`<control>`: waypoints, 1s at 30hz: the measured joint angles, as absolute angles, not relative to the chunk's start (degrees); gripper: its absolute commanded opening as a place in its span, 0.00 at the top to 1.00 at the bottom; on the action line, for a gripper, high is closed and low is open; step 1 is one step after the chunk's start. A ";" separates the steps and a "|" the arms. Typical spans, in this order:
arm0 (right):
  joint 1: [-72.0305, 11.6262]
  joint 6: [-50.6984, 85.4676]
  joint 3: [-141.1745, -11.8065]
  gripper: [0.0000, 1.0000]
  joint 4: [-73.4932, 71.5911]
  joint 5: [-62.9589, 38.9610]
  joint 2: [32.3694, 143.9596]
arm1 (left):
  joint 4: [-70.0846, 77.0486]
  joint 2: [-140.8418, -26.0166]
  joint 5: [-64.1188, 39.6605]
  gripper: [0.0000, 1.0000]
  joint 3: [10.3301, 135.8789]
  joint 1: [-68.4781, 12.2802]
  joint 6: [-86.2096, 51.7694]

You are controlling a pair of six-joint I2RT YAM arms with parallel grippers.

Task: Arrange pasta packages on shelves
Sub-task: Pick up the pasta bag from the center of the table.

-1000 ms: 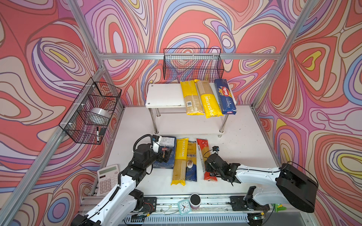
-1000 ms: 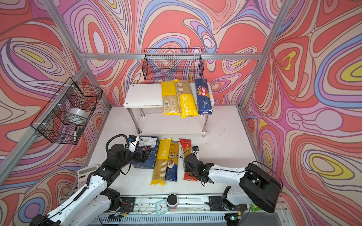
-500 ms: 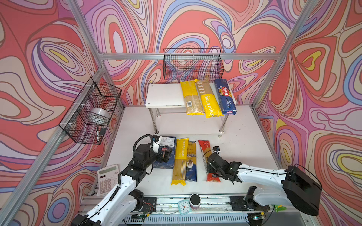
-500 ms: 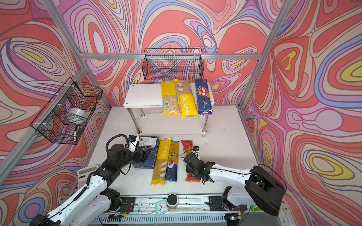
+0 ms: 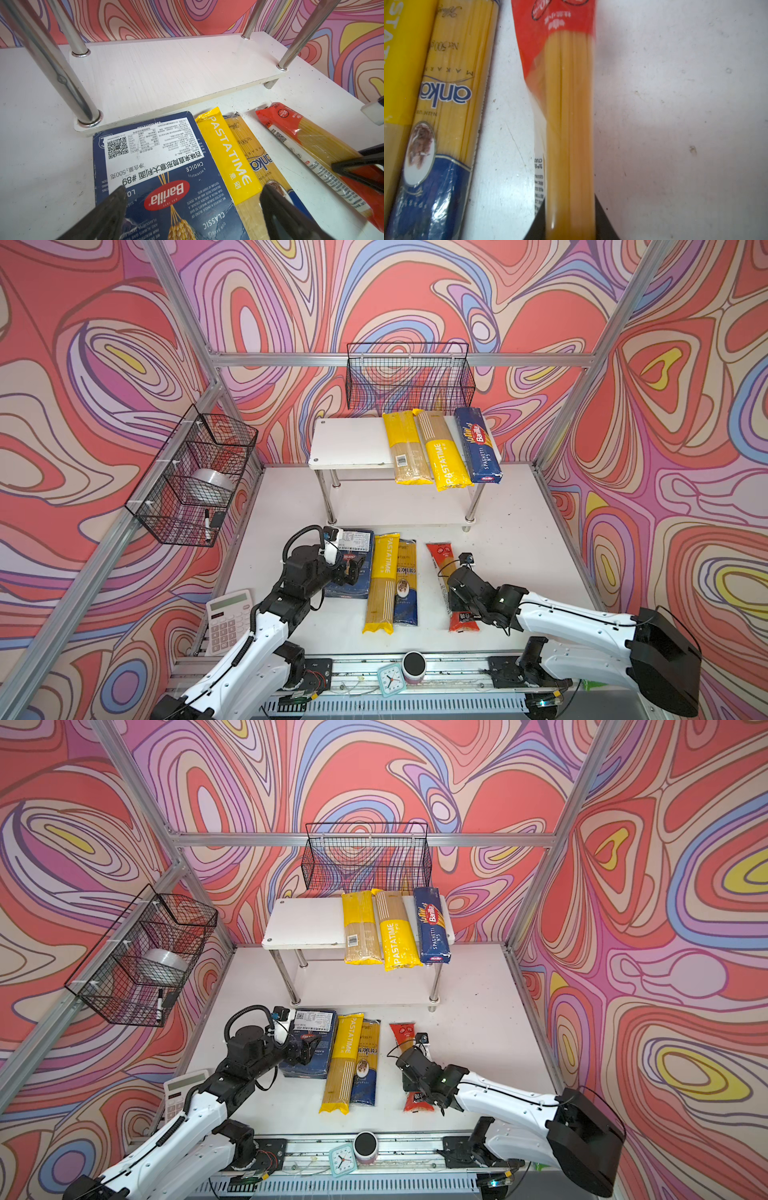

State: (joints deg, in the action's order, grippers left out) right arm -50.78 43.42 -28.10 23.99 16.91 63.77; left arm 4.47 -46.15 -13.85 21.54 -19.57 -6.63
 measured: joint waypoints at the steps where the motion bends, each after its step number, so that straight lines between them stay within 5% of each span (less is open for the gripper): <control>1: -50.78 43.05 -28.27 0.97 24.71 16.56 63.40 | 4.47 -46.15 -13.82 0.00 21.54 -19.57 -6.63; 30: -54.11 38.59 -44.45 1.00 36.23 7.68 60.10 | 4.95 -42.83 -13.43 0.00 19.44 -19.57 -7.57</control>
